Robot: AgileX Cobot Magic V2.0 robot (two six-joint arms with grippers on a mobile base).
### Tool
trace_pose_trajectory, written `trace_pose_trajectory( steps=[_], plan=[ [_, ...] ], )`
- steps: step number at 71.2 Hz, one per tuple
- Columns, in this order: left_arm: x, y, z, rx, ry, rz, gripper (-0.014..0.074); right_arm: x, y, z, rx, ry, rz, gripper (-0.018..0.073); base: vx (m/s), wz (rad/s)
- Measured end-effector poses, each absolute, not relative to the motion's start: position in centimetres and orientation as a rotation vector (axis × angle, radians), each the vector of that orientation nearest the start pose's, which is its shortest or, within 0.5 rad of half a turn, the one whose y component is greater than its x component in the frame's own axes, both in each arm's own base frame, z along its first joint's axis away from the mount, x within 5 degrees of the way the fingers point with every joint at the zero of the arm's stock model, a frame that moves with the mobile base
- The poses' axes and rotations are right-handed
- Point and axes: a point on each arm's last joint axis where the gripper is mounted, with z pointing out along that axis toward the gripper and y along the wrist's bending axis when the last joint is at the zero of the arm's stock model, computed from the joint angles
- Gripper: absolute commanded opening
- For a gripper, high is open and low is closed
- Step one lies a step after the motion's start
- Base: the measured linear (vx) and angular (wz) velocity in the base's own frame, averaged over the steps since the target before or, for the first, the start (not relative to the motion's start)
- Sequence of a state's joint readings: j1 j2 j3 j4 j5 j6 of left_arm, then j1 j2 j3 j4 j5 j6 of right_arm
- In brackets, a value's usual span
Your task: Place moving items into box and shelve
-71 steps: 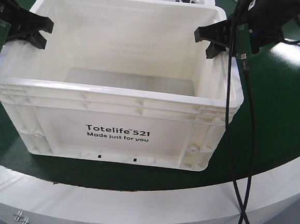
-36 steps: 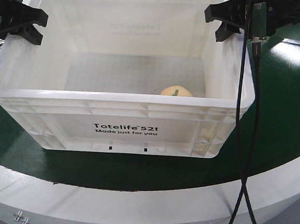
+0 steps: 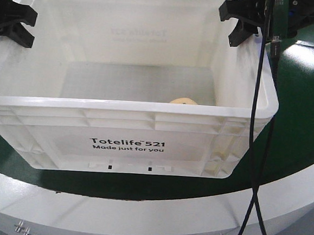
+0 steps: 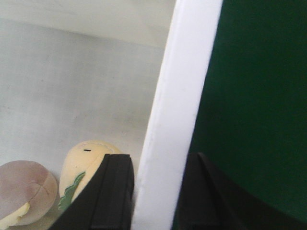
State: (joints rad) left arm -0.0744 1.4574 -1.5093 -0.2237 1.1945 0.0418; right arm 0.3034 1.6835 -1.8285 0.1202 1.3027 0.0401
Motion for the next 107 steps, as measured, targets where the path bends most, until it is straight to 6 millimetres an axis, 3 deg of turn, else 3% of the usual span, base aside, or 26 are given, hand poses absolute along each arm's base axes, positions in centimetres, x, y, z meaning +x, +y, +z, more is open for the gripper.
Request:
trace_pose_trajectory(
  steps=[46,107],
  plan=[
    [27.0,-3.8,40.6,0.124,2.596,-0.306,-0.002,31.9,11.4,41.6,-0.346,2.586,0.335,-0.0012,0.0,0.0],
    [26.9,-3.7,40.6,0.121,2.602,-0.307,-0.0017,31.9,11.5,41.6,-0.346,2.586,0.343,-0.0012,0.0,0.0]
  ],
)
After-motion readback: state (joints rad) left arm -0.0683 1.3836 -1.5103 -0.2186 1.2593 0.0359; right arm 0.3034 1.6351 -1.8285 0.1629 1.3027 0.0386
